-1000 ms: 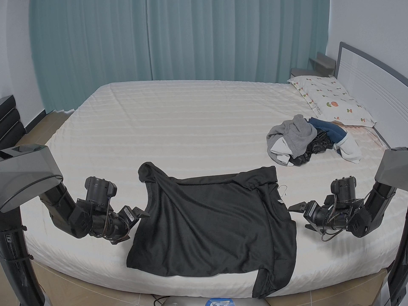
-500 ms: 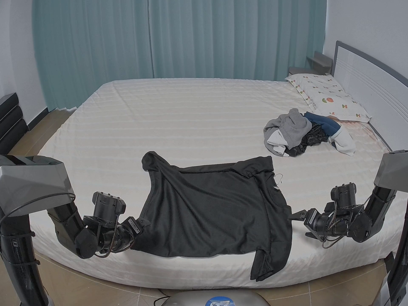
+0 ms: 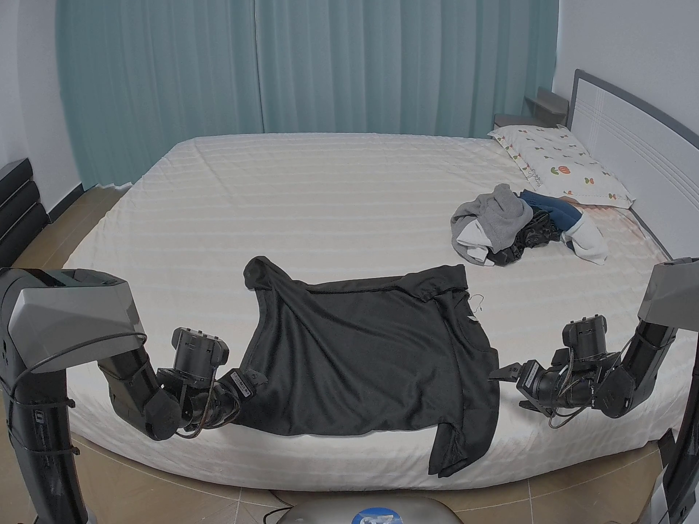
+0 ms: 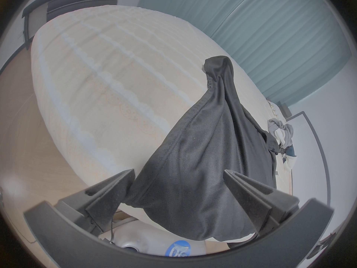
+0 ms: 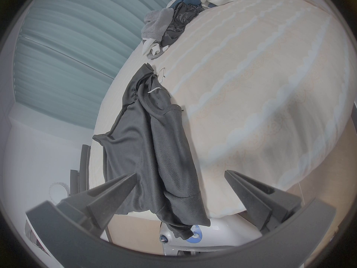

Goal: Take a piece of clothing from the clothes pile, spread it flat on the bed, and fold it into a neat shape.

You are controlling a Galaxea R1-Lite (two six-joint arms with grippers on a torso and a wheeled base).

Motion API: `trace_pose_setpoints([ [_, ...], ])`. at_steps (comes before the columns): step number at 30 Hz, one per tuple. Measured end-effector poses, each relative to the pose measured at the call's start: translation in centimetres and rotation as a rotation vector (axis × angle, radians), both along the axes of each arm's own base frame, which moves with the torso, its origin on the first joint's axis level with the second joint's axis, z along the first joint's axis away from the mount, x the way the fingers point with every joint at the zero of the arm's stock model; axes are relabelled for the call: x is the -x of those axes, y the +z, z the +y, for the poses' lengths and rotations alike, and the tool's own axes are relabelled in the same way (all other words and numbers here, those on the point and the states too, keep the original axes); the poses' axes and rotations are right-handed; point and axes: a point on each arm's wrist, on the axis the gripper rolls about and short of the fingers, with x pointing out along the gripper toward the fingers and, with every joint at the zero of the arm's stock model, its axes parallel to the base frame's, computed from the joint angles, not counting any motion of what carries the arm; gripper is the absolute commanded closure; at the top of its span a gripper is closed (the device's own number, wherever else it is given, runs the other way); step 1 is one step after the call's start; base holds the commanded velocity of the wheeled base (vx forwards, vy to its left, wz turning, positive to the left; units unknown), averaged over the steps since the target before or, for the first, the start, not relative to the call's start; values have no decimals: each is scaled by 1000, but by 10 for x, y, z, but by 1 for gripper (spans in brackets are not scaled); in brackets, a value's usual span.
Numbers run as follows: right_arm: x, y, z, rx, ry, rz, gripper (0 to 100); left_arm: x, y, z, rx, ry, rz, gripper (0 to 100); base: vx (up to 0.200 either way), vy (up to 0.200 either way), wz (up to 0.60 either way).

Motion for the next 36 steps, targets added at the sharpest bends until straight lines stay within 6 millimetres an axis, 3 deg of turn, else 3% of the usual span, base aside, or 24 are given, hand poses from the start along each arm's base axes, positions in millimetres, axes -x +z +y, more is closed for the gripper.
trace_pose_setpoints([
  [3, 0, 0, 0, 0, 1, 0, 0, -1, -2, 0, -23, -21, -1, 0, 0, 0, 0],
  [4, 0, 0, 0, 0, 1, 0, 0, -1, -3, 0, -40, -31, -1, 100, 0, 0, 0],
  [19, 3, -7, 8, 17, 31, 23, 0, 12, -15, 14, -139, -21, 56, 100, 0, 0, 0],
  [36, -11, -20, 24, 9, 65, -69, 0, 27, 15, 72, -282, -9, 99, 100, 0, 0, 0],
])
